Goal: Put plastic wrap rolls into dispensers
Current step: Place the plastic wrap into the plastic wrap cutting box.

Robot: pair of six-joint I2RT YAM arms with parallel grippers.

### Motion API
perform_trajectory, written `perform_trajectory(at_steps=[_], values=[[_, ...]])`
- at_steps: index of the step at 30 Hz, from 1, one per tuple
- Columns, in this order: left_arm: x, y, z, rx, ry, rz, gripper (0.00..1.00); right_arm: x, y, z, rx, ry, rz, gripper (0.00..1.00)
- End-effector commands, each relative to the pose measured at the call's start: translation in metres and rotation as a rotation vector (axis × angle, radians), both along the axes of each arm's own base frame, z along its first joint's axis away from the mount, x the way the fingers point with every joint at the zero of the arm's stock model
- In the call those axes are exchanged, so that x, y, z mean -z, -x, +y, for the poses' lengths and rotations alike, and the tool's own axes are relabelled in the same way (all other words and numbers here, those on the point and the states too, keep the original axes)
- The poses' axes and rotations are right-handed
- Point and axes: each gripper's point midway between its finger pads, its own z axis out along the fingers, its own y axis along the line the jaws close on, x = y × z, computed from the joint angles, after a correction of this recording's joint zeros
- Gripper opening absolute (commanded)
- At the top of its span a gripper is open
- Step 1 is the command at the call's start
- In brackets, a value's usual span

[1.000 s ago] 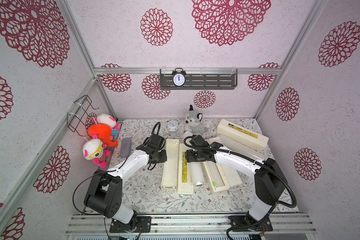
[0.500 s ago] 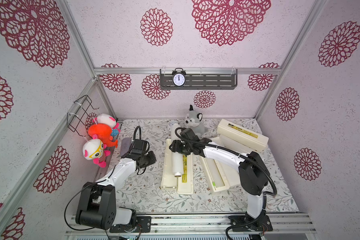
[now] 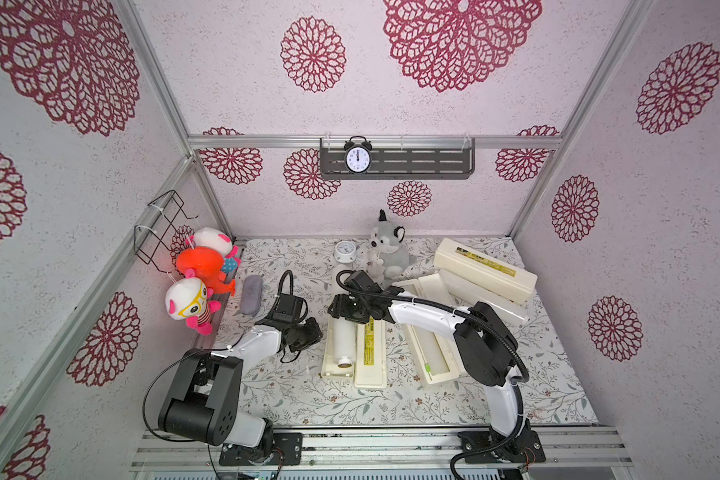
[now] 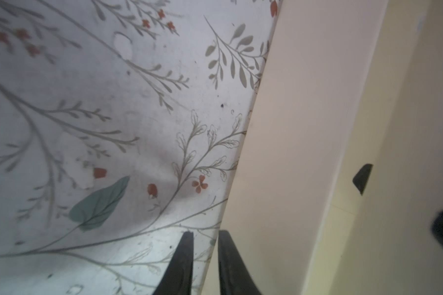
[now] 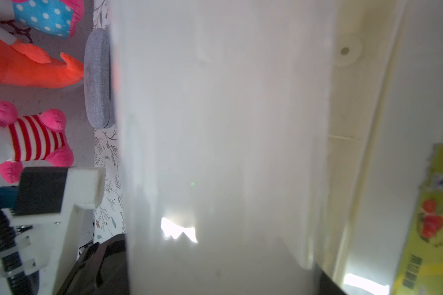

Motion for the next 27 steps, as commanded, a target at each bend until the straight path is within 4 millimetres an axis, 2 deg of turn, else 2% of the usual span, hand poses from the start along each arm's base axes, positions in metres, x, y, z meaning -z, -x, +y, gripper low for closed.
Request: perform_trajectory(at_steps=[1, 7, 13, 17, 24, 27], values=[[0.002, 0.000, -0.016, 0.012, 0.041, -0.004, 0.21, -0.060, -0.020, 0.005, 0.019, -0.079, -0.157, 0.37], [0.002, 0.009, -0.024, 0.035, 0.037, 0.007, 0.20, -0.046, -0.021, -0.014, 0.026, 0.038, -0.193, 0.37], [-0.002, 0.018, -0.021, 0.036, 0.029, 0.011, 0.20, -0.041, -0.020, -0.019, 0.004, 0.096, -0.194, 0.37], [-0.003, 0.020, -0.013, 0.042, -0.005, 0.017, 0.20, -0.034, -0.016, -0.014, -0.024, 0.120, -0.172, 0.37], [0.001, 0.017, -0.012, 0.044, 0.002, 0.019, 0.20, -0.036, -0.004, 0.008, -0.075, 0.100, -0.144, 0.37], [0.001, 0.015, -0.012, 0.047, 0.007, 0.017, 0.20, -0.030, 0.001, 0.006, -0.063, 0.111, -0.133, 0.37]])
